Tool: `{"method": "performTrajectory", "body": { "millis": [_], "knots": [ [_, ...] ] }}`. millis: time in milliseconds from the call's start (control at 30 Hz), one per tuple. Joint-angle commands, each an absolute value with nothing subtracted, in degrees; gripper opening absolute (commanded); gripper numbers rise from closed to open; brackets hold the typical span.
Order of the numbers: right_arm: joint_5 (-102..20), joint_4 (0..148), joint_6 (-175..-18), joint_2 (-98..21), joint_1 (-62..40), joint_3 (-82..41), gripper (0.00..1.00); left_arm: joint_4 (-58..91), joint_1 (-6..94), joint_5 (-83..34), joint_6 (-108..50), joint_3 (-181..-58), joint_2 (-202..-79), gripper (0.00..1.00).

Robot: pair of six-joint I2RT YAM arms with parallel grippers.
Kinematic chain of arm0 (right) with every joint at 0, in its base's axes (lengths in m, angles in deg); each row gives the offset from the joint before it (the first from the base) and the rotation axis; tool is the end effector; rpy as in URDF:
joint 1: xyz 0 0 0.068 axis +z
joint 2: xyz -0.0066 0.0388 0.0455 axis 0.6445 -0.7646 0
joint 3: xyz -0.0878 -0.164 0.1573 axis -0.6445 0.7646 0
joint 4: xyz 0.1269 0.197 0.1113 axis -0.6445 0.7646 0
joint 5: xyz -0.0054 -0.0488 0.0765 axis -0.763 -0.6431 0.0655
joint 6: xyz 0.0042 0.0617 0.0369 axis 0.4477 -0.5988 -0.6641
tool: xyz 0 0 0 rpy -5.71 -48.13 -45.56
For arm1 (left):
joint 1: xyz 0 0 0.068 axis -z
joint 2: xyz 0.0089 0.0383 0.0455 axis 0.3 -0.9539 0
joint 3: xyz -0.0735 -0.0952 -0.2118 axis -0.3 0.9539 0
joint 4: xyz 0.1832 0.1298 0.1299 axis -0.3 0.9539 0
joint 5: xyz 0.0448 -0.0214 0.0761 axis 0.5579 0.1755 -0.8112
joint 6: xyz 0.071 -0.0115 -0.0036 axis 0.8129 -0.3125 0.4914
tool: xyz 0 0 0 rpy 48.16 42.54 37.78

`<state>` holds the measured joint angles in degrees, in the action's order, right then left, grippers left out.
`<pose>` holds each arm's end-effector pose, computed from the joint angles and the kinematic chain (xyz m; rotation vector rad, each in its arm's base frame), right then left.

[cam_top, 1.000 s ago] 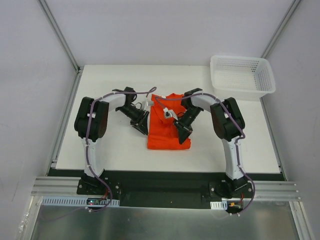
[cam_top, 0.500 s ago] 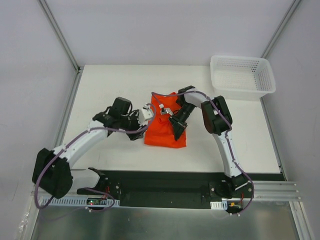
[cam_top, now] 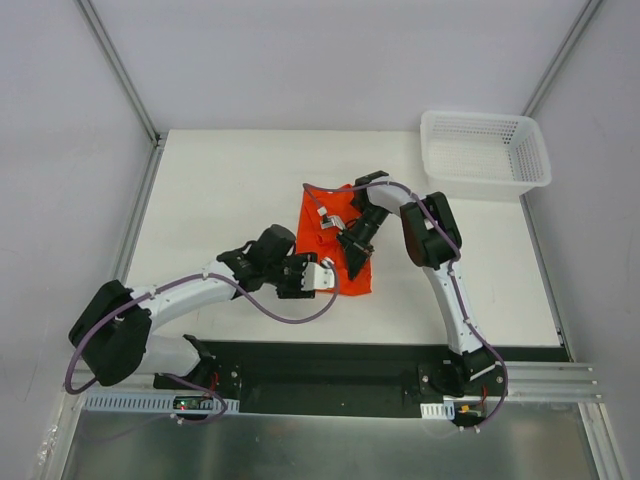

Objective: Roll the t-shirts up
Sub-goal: Roll the T-shirt to the center of the board.

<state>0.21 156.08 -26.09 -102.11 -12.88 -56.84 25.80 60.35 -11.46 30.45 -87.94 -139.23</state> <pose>0.3339 0.2223 0.0659 1.7313 -2.0768 -1.3382 0.1968 -0.2122 0.1674 1.7416 1.4401 -0.3773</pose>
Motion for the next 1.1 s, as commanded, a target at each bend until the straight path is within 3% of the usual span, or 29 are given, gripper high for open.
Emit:
{"method": "performTrajectory", "body": {
  "millis": [0,233,367,400,533,567,600,700,800,833,867,933,967,1033,1067],
  "knots": [
    [-2.23,167.32,-24.8,-104.21,-13.06,-58.45,0.06,23.13,62.02,-11.28,35.08,-87.6,-142.96,0.52],
    [-2.14,167.49,-24.71,-104.29,-13.14,-58.63,0.07,20.23,62.72,-17.79,40.89,-87.77,-152.28,0.46],
    [-1.61,167.32,-24.27,-103.94,-13.41,-58.36,0.14,20.23,62.72,-18.23,42.56,-88.83,-155.1,0.33],
    [-1.35,167.23,-24.1,-103.42,-13.58,-58.19,0.23,20.4,62.72,-18.06,43.17,-88.74,-155.28,0.22],
    [2.16,165.82,-26.19,-99.48,-17.6,-58.53,0.49,22.94,62.72,-15.87,43.35,-89.18,-155.45,0.02],
    [4.61,165.74,-26.81,-97.63,-18.84,-60.8,0.53,24.61,62.64,-14.03,43.18,-90.14,-155.37,0.0],
    [5.5,165.74,-27.08,-95.79,-19.9,-61.96,0.64,26.1,62.64,-12.97,42.83,-90.93,-155.37,0.0],
    [5.42,162.06,-28.48,-86.13,-24.21,-62.85,0.66,33.05,62.64,-8.13,41.69,-94.44,-155.36,0.0],
    [0.87,142.34,-42.86,-71.91,-30.18,-53.07,0.67,40.78,62.29,-4.1,38.8,-99.98,-156.94,0.0],
    [-3.24,126.52,-47.95,-67.51,-33.07,-47.78,0.7,41.93,62.02,-2.95,37.3,-101.47,-158.25,0.0],
    [-15.55,117.75,-53.83,-56.77,-33.96,-42.25,0.71,45.16,61.67,-1.63,36.07,-104.44,-159.05,0.0],
    [-24.34,96.09,-53.37,-46.95,-35.2,-25.19,0.75,47.38,60.0,2.5,31.42,-107.45,-161.85,0.0],
    [-25.16,91.34,-51.54,-38.98,-35.03,-21.14,0.77,49.56,59.13,4.16,29.66,-110.25,-162.83,0.0],
    [-22.89,87.78,-48.44,-34.88,-34.59,-13.67,0.94,52.47,57.2,8.46,26.14,-113.16,-166.07,0.0],
    [-18.79,91.43,-48.09,-34.34,-34.24,-13.8,0.97,53.35,56.49,9.79,24.82,-115.7,-167.04,0.0]
  ]
}}
